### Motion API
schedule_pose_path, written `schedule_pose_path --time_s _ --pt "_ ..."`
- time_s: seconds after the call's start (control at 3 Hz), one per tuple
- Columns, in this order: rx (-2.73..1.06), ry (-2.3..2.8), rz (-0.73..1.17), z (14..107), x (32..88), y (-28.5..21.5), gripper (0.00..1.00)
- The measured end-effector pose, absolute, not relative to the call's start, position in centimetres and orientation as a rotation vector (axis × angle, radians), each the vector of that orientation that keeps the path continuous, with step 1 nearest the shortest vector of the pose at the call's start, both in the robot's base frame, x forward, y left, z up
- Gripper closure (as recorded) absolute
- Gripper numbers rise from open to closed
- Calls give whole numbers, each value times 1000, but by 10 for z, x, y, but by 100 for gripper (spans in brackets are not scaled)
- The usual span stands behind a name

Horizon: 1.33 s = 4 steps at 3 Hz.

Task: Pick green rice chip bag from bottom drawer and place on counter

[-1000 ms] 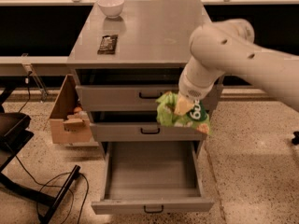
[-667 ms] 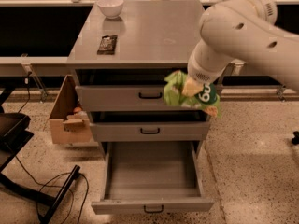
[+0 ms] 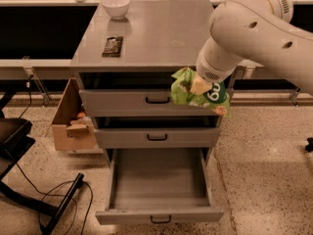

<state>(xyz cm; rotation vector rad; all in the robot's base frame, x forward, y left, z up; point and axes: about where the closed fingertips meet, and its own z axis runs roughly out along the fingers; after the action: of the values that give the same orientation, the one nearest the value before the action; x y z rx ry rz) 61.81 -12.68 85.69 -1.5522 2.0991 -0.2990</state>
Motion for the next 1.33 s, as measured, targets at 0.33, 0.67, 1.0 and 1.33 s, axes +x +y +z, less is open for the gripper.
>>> schedule_pose_path --time_s 0.33,0.67,1.0,1.33 --pt "-1536 2093 -327 865 624 -129 100" --pt "-1516 2082 -447 908 649 -145 100" --pt "-1496 1987 -592 974 691 -166 100" --pt "-1495 1832 -689 1028 734 -183 100"
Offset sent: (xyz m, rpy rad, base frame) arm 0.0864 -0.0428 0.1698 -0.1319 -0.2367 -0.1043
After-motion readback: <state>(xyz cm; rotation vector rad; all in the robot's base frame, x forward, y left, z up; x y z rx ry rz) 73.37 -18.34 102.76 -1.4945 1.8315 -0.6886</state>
